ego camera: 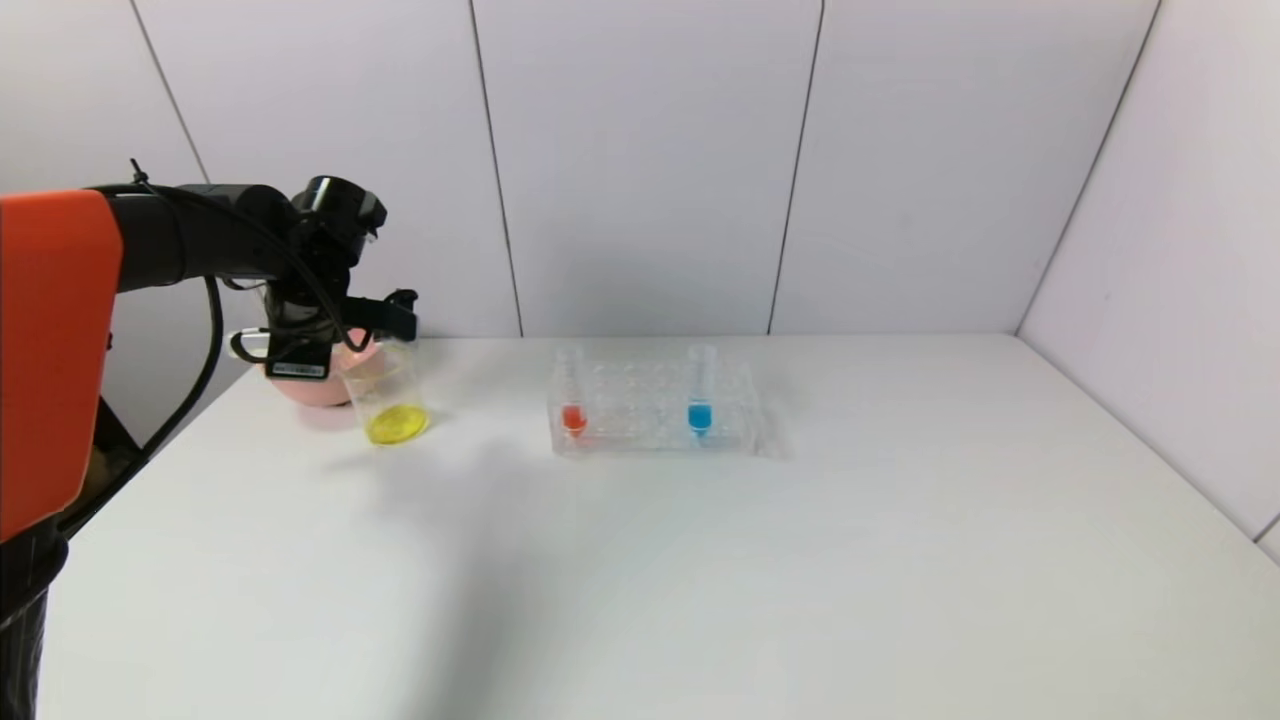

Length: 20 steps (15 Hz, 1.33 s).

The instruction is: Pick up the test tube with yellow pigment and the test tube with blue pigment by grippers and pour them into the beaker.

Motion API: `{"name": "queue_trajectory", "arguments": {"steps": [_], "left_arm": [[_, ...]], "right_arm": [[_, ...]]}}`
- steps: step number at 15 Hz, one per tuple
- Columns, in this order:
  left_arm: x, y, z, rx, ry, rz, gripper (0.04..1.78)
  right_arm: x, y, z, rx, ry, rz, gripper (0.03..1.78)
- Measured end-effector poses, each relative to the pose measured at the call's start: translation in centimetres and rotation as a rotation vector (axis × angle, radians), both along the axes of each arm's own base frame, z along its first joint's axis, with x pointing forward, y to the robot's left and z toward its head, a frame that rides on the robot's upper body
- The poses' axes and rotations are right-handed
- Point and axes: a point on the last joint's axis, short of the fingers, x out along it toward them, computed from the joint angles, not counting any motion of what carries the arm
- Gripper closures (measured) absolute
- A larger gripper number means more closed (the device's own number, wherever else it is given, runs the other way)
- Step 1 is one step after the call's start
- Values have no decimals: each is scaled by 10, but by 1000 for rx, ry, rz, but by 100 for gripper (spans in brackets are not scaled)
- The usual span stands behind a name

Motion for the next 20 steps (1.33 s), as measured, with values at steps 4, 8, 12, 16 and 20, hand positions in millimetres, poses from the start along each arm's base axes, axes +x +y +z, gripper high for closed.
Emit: {"name": "queue_trajectory", "arguments": {"steps": [4,8,12,16,20], "left_arm": [[0,-3,1,22,2,2,128],[-1,-4,1,31,1,2,128],[-1,-3,1,32,2,4,128],[-3,-2,4,19,3,6,128],[-10,10,19,-161,-79,-14,128]], "right_arm": [[0,0,0,0,0,0,10],[0,0,0,0,0,0,10],[0,0,0,0,0,0,10],[0,0,0,0,0,0,10],[0,0,0,0,0,0,10]]}}
